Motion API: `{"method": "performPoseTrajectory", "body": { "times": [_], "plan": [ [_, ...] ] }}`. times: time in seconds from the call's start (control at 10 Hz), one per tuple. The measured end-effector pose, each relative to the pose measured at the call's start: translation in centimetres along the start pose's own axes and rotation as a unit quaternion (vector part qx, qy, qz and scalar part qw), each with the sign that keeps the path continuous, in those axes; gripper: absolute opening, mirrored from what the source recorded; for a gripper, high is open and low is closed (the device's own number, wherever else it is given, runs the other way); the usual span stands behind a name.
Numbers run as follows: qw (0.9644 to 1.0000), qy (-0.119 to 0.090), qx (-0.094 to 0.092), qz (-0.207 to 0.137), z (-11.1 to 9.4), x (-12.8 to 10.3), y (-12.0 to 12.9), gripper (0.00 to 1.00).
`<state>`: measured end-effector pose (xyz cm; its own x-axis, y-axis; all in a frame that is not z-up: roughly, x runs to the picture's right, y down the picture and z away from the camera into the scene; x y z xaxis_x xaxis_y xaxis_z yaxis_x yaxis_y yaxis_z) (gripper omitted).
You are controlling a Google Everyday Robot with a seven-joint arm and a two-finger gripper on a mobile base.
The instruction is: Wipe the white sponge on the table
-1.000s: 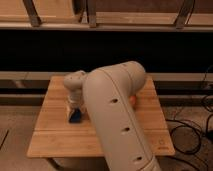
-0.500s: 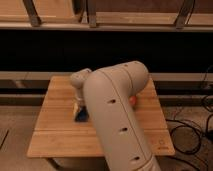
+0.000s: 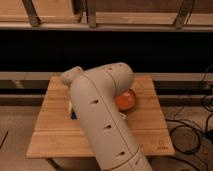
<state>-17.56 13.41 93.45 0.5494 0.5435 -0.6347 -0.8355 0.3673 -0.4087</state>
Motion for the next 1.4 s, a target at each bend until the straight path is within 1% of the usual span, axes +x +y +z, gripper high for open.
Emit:
{"method": "performPoseTrajectory", "body": {
  "times": [0.1, 0.2, 0.3, 0.4, 0.5, 0.6, 0.7, 0.8, 1.0, 1.2, 1.4],
  "plan": [
    [0.9997, -0.004, -0.002, -0.022, -0.1, -1.0, 1.4, 0.00],
    [0.9992, -0.005, -0.005, -0.040, -0.3, -1.3, 2.6, 0.00],
    [0.9980, -0.004, -0.010, -0.062, -0.5, -1.1, 4.2, 0.00],
    [0.9967, 0.000, -0.017, -0.080, -0.6, -0.3, 5.7, 0.00],
    [0.9956, 0.006, -0.025, -0.090, -0.7, 1.2, 6.6, 0.00],
    [0.9952, 0.016, -0.029, -0.092, -0.5, 2.6, 6.6, 0.00],
    [0.9956, 0.029, -0.033, -0.083, -0.3, 4.4, 6.0, 0.00],
    [0.9963, 0.045, -0.036, -0.064, 0.2, 6.2, 4.7, 0.00],
    [0.9969, 0.064, -0.030, -0.034, 0.9, 7.9, 2.1, 0.00],
    [0.9970, 0.076, -0.012, -0.007, 1.2, 8.2, -0.8, 0.00],
    [0.9976, 0.068, 0.010, 0.004, 0.6, 6.7, -2.8, 0.00]
  ]
}}
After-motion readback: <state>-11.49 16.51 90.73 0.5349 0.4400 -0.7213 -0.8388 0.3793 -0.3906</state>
